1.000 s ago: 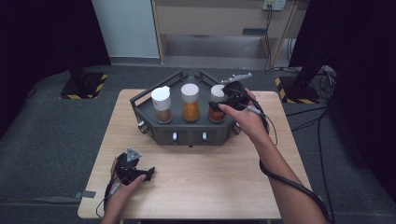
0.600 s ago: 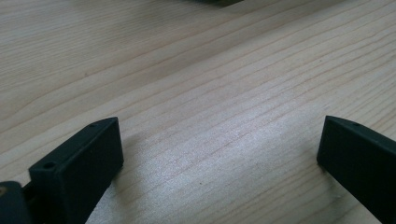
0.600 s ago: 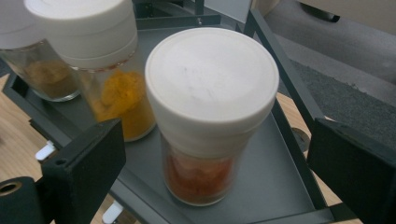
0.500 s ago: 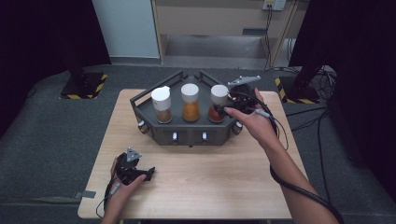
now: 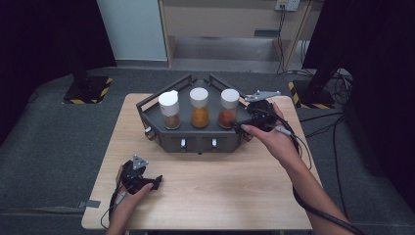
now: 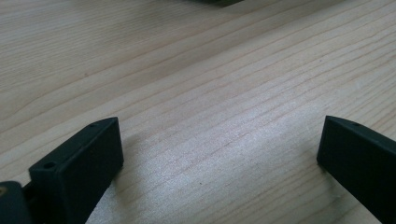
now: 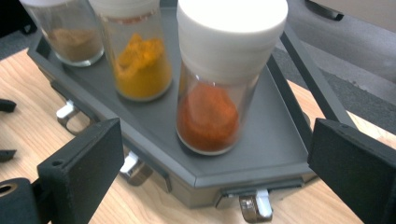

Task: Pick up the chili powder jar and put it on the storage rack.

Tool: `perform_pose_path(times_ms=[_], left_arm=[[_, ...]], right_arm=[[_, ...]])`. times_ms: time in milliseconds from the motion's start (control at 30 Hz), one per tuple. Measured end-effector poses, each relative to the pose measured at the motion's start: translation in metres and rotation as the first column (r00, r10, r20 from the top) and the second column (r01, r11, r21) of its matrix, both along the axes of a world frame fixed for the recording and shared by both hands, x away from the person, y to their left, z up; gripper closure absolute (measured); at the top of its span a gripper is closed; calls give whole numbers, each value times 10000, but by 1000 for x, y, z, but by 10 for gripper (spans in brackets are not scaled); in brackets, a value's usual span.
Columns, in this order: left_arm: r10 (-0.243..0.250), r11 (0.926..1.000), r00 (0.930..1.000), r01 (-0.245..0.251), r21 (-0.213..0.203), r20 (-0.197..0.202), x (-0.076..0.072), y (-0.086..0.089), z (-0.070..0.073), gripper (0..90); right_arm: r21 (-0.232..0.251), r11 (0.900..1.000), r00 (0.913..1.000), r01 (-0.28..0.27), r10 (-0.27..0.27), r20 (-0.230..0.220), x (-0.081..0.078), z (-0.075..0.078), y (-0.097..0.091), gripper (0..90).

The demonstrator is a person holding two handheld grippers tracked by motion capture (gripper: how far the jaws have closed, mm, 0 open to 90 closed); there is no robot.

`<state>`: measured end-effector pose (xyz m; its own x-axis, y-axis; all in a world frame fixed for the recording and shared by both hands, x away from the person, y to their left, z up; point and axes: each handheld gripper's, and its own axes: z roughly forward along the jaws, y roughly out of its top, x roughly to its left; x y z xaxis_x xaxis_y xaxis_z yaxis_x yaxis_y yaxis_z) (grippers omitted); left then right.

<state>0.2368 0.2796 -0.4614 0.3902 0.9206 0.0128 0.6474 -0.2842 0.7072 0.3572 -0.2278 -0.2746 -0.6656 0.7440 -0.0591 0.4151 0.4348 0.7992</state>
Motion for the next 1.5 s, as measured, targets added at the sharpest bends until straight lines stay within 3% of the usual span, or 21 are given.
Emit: perform_pose_path(times_ms=[1500], left_arm=[[-1, 10000, 10000, 1, 3, -7, 0, 0, 0, 0]], right_arm=[[-150, 9999, 9987, -14, 6, -514, -35, -51, -26, 44]])
